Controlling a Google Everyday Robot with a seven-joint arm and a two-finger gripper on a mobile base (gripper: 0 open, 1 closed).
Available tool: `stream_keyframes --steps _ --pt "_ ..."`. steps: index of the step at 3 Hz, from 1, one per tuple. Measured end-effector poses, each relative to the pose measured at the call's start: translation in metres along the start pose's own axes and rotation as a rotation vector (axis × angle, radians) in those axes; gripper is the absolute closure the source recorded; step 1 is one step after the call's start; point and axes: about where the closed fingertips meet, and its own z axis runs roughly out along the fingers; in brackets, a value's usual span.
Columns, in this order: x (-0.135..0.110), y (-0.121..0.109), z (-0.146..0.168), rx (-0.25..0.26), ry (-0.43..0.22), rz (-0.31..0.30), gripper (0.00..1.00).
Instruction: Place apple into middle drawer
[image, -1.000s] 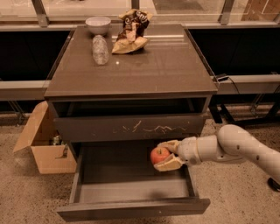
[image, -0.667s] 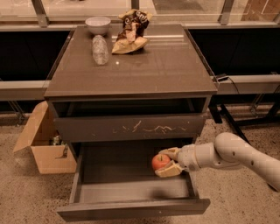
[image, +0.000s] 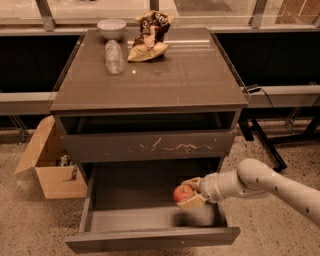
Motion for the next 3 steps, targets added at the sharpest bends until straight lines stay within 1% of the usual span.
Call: stream_keyframes --steps 1,2,3 --pt "0.0072 -0.0015 0.0059 -0.007 0.009 0.007 0.30" --pt "0.0087 -0.0024 0.0064 -0.006 0.009 0.008 0.01" --pt "0.0090 -0.0025 0.0064 -0.006 0.009 0.008 0.00"
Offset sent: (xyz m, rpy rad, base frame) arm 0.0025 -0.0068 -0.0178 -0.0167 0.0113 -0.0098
